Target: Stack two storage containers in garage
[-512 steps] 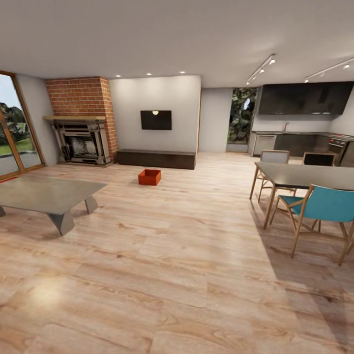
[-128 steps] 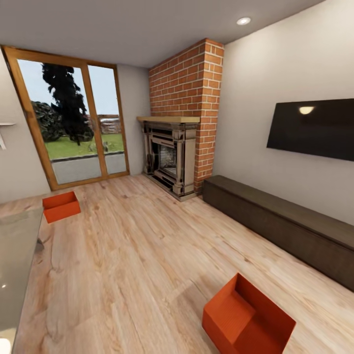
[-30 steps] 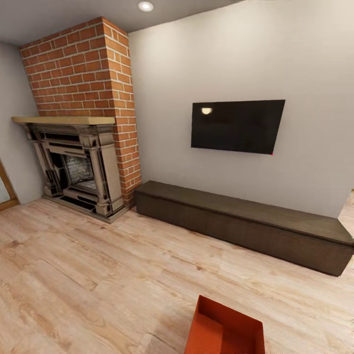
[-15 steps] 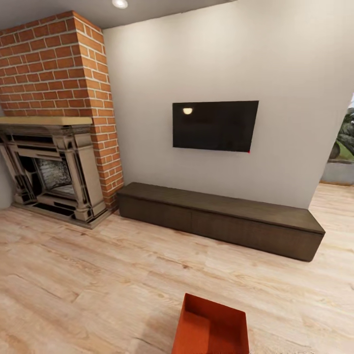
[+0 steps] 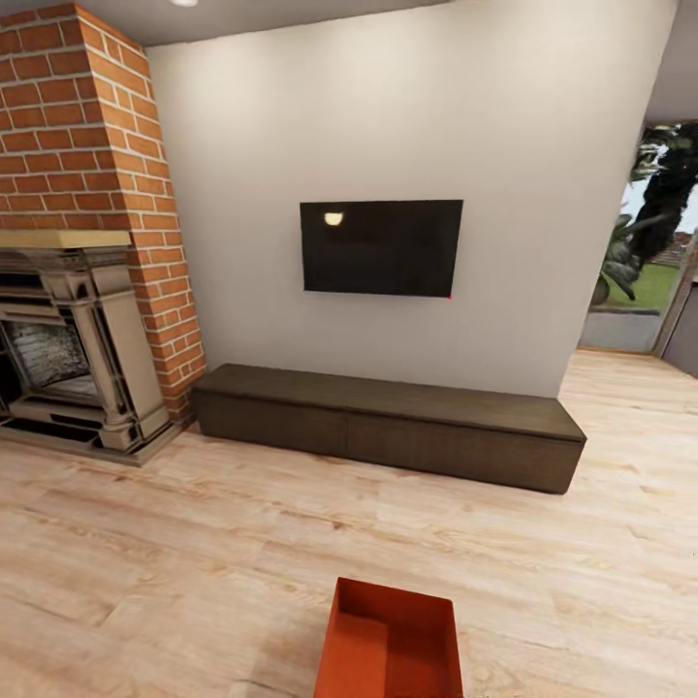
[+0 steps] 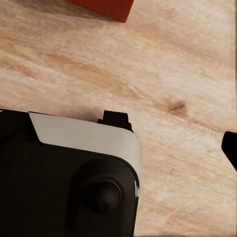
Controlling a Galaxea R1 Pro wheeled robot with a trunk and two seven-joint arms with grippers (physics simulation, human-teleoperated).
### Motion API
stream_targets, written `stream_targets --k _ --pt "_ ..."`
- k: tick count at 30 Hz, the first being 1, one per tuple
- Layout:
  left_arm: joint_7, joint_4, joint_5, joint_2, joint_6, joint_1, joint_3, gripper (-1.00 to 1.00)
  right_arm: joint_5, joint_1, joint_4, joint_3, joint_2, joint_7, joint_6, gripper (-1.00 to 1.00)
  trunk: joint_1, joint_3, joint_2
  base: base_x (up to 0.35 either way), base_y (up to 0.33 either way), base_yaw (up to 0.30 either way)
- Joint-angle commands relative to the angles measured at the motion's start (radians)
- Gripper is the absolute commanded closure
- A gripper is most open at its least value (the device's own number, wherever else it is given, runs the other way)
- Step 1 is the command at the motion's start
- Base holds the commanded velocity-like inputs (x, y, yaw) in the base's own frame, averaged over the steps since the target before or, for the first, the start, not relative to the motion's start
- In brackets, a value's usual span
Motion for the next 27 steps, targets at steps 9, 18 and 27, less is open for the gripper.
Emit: stream_targets --k 9,18,27 --pt "0.001 0.000 0.004 0.000 -0.002 0.000 0.001 -1.00 -0.008 -0.001 0.003 0.008 0.001 0.000 -0.005 -1.00 0.000 -0.004 -0.001 0.000 0.000 -0.260" --pt "0.002 0.000 0.004 0.000 -0.002 0.000 0.001 -1.00 -0.008 -0.001 0.003 0.008 0.001 0.001 -0.005 -1.00 0.000 -0.007 -0.001 0.000 0.000 -0.261" --pt "0.001 0.000 0.004 0.000 -0.002 0.000 0.001 -1.00 -0.008 -0.001 0.003 0.008 0.002 0.001 -0.005 -1.00 0.000 -0.009 -0.001 0.000 0.000 -0.213"
